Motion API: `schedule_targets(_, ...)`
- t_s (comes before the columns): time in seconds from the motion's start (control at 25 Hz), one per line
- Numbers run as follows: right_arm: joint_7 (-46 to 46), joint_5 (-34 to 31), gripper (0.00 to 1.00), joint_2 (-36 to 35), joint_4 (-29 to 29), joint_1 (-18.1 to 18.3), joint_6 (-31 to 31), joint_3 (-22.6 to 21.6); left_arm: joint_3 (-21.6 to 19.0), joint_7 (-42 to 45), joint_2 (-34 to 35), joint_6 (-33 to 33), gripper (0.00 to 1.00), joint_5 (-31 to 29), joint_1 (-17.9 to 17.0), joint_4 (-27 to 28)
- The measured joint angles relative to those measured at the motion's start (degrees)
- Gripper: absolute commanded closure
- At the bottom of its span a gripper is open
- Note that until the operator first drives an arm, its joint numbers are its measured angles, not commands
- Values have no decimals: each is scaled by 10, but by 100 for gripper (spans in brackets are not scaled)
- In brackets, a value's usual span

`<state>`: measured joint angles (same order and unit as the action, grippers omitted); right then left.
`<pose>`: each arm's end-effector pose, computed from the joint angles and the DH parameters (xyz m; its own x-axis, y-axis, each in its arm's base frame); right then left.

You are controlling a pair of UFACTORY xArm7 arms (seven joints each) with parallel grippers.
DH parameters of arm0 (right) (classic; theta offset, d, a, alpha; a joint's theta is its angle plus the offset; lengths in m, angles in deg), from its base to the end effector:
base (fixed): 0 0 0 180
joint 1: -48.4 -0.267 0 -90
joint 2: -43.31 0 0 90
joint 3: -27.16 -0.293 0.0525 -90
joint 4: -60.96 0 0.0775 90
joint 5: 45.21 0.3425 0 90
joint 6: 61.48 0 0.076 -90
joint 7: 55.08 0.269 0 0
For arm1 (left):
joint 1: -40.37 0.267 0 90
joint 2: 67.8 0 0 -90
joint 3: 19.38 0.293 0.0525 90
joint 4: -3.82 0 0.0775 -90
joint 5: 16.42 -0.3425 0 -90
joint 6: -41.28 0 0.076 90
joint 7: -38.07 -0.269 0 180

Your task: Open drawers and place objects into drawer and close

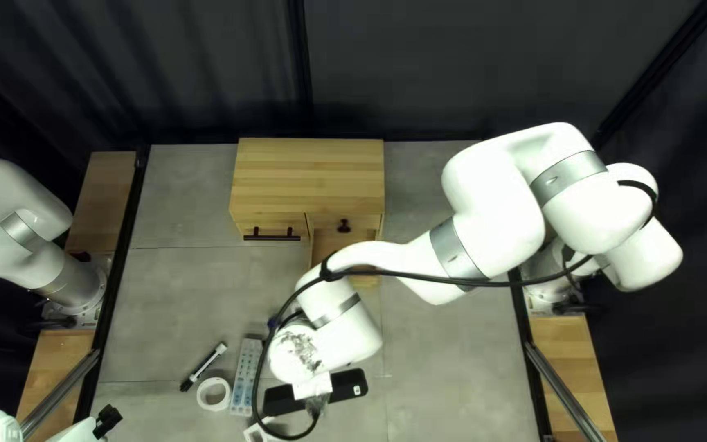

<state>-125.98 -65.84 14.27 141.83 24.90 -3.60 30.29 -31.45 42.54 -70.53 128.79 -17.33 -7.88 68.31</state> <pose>0.5488 0.1322 0.0831 -0.2266 0.9164 -0.3299 0.9728 0.2297 -0.0302 0.1796 -0.3080 0.1884 0.5087 -0.7448 -0.4318 -0.8353 -0.5485 -0.0378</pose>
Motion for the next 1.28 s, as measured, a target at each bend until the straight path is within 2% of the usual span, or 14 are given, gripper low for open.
schedule_targets(0.36, 3, -40, 0, 17, -49, -13, -71, 0, 0, 0, 0, 0, 0, 0, 0, 0)
schedule_targets(0.8, -55, -33, 0, 5, -58, 2, -77, -11, 0, 0, 0, 0, 0, 0, 0, 0)
schedule_targets(1.28, -35, -43, 0, -35, -38, -4, -72, -1, 0, 0, 0, 0, 0, 0, 0, 0)
